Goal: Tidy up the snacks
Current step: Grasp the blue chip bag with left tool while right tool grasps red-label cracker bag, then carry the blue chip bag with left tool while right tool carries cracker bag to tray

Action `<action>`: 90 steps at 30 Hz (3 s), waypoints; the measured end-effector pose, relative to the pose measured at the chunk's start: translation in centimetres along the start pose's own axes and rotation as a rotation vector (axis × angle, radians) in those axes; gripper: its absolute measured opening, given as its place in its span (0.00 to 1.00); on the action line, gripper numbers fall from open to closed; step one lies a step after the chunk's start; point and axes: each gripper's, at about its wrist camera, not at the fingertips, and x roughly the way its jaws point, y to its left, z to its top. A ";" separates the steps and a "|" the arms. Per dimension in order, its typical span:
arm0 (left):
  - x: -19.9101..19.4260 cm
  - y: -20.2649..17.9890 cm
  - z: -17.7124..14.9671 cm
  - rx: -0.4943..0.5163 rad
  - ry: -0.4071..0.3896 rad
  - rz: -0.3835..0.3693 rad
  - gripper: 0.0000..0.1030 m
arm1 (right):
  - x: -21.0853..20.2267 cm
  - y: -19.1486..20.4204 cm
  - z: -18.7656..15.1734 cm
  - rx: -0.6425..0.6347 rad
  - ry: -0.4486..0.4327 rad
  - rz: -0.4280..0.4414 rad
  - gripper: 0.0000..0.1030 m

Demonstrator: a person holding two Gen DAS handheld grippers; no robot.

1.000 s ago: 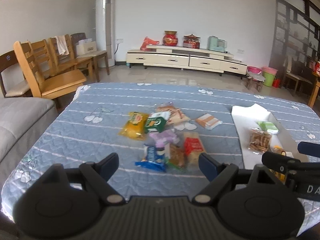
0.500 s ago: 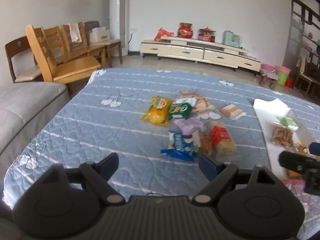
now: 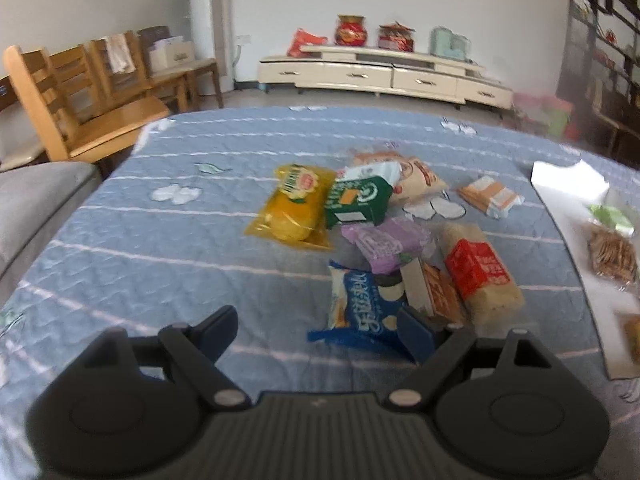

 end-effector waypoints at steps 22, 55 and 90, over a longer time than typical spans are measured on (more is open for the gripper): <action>-0.1 1.0 -0.4 0.013 -0.030 -0.012 0.43 | 6.7 0.9 1.6 0.018 0.062 0.025 1.00; -10.9 0.4 -0.7 -0.056 -0.141 0.000 0.43 | 1.6 1.9 1.5 0.023 0.023 -0.005 0.42; -15.8 -3.1 -1.8 -0.010 -0.174 -0.070 0.43 | -9.1 -2.4 -1.4 0.084 -0.122 -0.097 0.42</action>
